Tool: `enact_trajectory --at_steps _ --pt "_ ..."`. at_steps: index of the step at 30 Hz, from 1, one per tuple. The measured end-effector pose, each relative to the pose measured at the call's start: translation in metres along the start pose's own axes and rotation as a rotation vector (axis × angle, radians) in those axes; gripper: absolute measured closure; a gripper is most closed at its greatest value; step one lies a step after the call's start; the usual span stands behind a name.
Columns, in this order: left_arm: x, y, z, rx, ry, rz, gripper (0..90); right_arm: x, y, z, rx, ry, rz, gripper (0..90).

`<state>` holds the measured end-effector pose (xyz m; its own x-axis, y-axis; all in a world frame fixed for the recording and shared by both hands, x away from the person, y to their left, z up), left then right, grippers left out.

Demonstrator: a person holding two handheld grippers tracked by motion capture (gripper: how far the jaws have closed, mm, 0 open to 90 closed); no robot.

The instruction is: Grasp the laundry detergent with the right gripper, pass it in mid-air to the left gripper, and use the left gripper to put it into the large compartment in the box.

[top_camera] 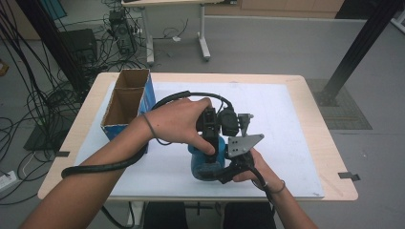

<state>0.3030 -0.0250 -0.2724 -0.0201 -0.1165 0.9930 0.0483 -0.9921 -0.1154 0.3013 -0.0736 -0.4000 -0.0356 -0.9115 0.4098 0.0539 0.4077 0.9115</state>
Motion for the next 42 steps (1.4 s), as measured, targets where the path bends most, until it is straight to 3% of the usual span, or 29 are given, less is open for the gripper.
enact_trajectory --at_steps 35,42 --pt "0.0002 0.0002 -0.0007 0.006 0.001 0.008 37.0 -0.0007 0.0006 -0.0001 0.003 0.000 -0.008 41.1" --pt "0.0007 -0.0002 -0.0001 0.006 0.006 -0.014 37.0 -0.0013 0.0006 -0.0005 0.000 0.002 -0.009 41.1"
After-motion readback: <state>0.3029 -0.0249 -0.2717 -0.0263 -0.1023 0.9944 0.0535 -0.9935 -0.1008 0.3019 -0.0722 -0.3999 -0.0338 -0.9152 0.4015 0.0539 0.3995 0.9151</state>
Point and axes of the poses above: each handheld gripper's, and its own axes: x roughly backward along the jaws, y roughly out of its top, z roughly to its left, the point moved 6 cm from there along -x, roughly forward along the jaws, and after that the axes turned 6 degrees about z, right-handed, at the moved point
